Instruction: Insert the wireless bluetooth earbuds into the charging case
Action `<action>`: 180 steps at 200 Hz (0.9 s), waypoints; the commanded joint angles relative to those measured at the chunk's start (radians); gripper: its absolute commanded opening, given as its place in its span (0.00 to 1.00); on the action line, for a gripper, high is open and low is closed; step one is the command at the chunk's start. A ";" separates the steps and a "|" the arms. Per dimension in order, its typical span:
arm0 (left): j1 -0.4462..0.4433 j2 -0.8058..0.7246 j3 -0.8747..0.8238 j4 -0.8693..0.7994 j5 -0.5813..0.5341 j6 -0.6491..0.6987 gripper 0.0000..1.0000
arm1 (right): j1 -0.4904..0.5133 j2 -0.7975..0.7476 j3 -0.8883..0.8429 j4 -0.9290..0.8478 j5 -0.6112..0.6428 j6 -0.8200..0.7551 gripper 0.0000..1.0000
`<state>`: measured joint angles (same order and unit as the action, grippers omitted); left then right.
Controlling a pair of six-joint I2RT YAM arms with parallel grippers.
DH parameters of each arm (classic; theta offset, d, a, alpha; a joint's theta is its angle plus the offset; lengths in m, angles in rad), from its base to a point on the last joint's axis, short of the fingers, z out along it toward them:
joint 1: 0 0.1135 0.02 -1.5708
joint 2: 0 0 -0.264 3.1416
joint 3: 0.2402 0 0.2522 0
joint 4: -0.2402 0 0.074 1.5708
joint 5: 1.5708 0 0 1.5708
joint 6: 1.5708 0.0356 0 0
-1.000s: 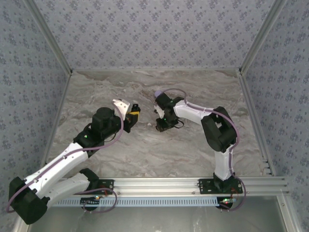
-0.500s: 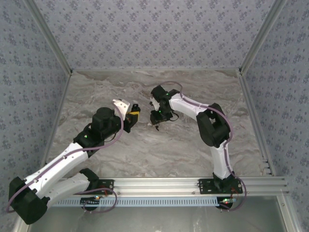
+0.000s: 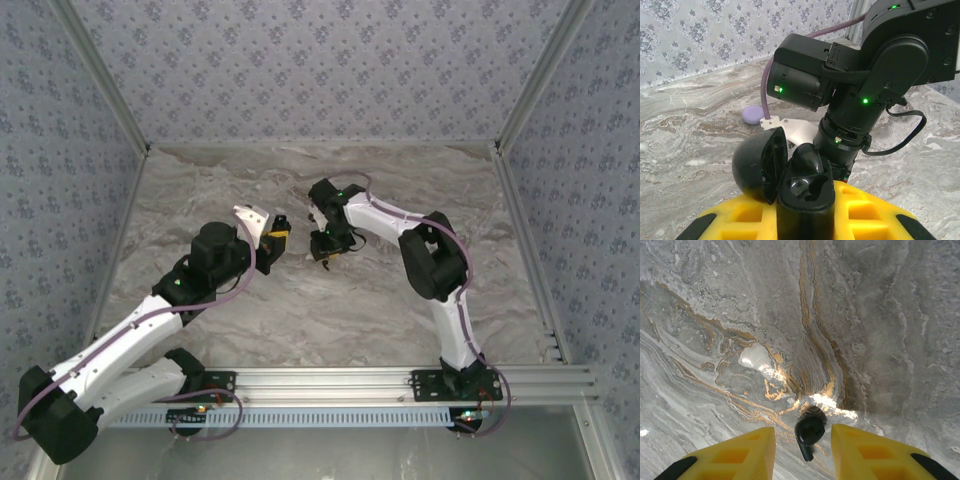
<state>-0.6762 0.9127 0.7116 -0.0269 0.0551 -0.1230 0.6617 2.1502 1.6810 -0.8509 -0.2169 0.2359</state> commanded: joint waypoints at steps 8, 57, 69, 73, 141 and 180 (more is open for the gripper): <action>0.000 0.000 0.040 0.008 -0.004 0.009 0.21 | 0.013 0.032 0.042 -0.064 0.030 0.020 0.36; 0.001 -0.001 0.035 0.008 -0.005 0.009 0.21 | 0.022 0.055 0.066 -0.079 0.039 0.022 0.35; 0.000 -0.001 0.033 0.008 -0.004 0.009 0.21 | 0.023 0.059 0.071 -0.082 0.040 0.022 0.35; 0.001 -0.001 0.034 0.008 -0.005 0.008 0.21 | 0.024 0.060 0.072 -0.083 0.040 0.022 0.35; 0.000 -0.001 0.028 0.013 -0.006 0.008 0.21 | 0.036 0.076 0.074 -0.097 0.056 0.027 0.35; 0.000 -0.004 0.024 0.014 -0.006 0.008 0.21 | 0.039 0.086 0.077 -0.094 0.057 0.032 0.34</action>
<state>-0.6762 0.9127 0.7116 -0.0265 0.0547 -0.1230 0.6926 2.2108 1.7325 -0.9127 -0.1741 0.2478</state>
